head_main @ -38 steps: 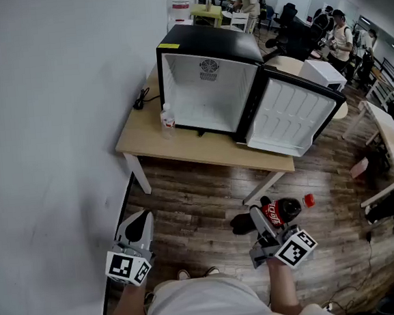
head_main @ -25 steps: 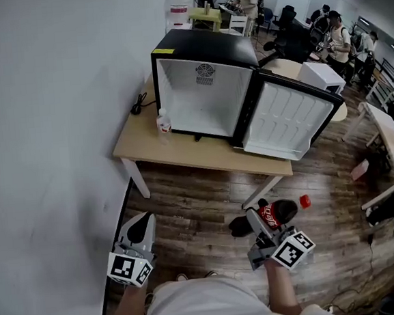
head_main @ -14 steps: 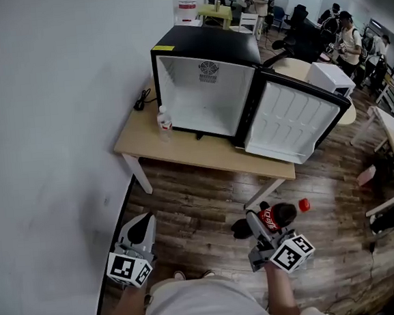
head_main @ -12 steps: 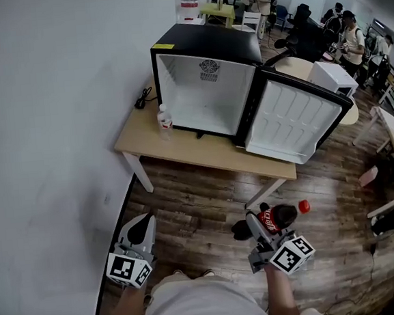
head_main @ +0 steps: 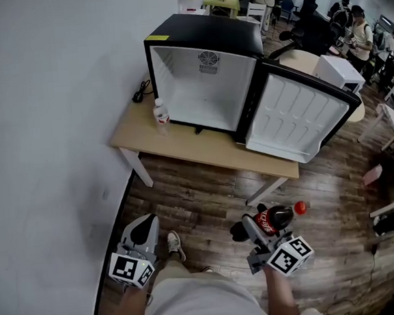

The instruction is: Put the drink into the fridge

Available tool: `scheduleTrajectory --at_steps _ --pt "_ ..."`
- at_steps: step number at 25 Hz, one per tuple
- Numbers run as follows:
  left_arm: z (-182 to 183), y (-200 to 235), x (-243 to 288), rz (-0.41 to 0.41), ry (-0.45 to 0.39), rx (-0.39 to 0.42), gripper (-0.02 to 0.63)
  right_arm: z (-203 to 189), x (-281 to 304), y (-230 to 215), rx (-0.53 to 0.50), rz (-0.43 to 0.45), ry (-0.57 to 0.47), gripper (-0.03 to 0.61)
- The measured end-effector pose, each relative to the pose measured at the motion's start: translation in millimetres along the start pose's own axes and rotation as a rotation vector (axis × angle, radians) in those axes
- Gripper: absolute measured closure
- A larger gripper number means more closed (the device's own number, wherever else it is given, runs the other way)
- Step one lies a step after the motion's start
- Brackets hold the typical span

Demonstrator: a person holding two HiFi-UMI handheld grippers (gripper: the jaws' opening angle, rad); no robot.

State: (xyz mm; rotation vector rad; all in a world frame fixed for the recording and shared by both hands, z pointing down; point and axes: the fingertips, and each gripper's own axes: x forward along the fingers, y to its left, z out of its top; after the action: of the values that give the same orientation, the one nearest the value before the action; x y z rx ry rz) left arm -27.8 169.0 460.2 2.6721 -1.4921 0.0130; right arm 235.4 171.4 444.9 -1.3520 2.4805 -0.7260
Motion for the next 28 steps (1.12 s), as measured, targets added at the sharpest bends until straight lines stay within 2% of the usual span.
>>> scheduleTrajectory --at_steps 7,17,21,24,28 --pt "-6.4 42.7 54.5 -0.026 -0.016 -0.04 0.6 15.0 54.0 -12.8 -0.031 -0.016 0.004 0.259" --pt "11.5 141.0 165.3 -0.134 -0.064 -0.076 0.6 51.1 169.6 -22.9 -0.06 -0.092 -0.002 0.259" --pt "9.5 172.8 188.9 -0.185 -0.06 -0.081 0.6 49.0 199.8 -22.8 -0.048 -0.132 0.007 0.259" --pt "1.5 195.1 204.0 -0.193 -0.041 -0.101 0.6 47.4 213.4 -24.7 -0.051 -0.16 0.011 0.259" --pt "-0.5 202.5 221.3 -0.212 -0.039 -0.119 0.6 49.4 227.1 -31.4 -0.07 -0.188 0.024 0.259"
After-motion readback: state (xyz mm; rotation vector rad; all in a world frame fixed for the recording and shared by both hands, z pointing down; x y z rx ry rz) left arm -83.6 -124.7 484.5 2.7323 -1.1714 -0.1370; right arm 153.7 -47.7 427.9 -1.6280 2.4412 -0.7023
